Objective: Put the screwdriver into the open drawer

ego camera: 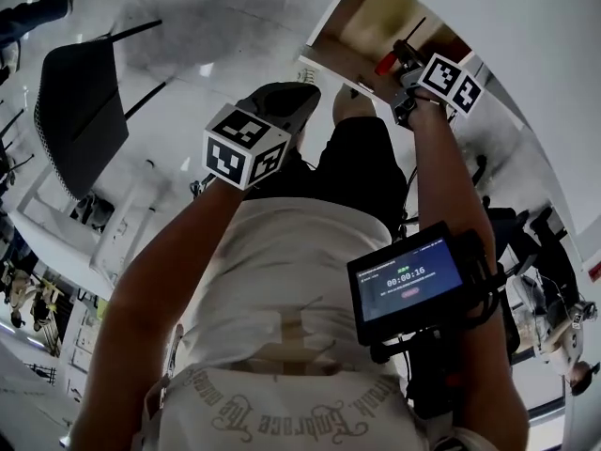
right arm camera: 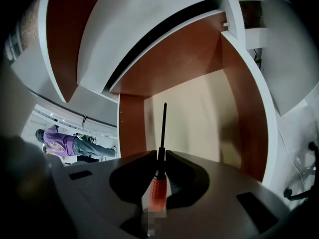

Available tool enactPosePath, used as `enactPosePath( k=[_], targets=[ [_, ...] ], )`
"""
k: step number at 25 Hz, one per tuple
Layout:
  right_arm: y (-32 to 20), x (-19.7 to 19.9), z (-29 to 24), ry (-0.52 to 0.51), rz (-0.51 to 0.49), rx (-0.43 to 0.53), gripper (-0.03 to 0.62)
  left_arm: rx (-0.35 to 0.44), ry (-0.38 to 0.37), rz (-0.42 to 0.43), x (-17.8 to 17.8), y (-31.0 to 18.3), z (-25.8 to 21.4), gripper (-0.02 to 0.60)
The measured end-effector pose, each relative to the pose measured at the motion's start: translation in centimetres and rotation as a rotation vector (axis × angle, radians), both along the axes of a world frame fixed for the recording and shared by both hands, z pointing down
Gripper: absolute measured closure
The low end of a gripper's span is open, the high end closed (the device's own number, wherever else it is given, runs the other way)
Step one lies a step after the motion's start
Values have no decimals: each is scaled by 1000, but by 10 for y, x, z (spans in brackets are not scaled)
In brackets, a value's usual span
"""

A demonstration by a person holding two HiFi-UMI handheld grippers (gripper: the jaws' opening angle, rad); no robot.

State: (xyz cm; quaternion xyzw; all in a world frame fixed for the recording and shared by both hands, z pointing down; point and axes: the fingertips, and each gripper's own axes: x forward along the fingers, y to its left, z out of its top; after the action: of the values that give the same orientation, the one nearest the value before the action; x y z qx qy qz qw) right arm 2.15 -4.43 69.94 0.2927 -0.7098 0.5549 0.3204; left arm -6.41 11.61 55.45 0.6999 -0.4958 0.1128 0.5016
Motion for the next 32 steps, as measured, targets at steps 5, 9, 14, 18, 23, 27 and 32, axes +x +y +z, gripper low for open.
enactPosePath(
  k=[5,9,14,18,23,27,32],
  targets=[
    [6,11,10,32,27,-15,528,-24,3,1,11,14,-2,561],
    [1,16,19,51,25,-14,528,-29,2,6,19,17,-2,561],
    [-6,3,46,72,-13,-10,528,-42,2,-17,6,12,17,561],
    [-8,-1,76,110,-39,-11,528,-57,28,-38,0,13,43,561],
    [-7,-4,86,135,-56,-7,528,-64,39,-38,1,18,49,561],
    [-6,-3,90,160,-77,0,528,-63,41,-50,0,19,49,561],
    [0,-2,98,185,-100,-2,528,-70,38,-63,-5,24,52,561]
  ],
)
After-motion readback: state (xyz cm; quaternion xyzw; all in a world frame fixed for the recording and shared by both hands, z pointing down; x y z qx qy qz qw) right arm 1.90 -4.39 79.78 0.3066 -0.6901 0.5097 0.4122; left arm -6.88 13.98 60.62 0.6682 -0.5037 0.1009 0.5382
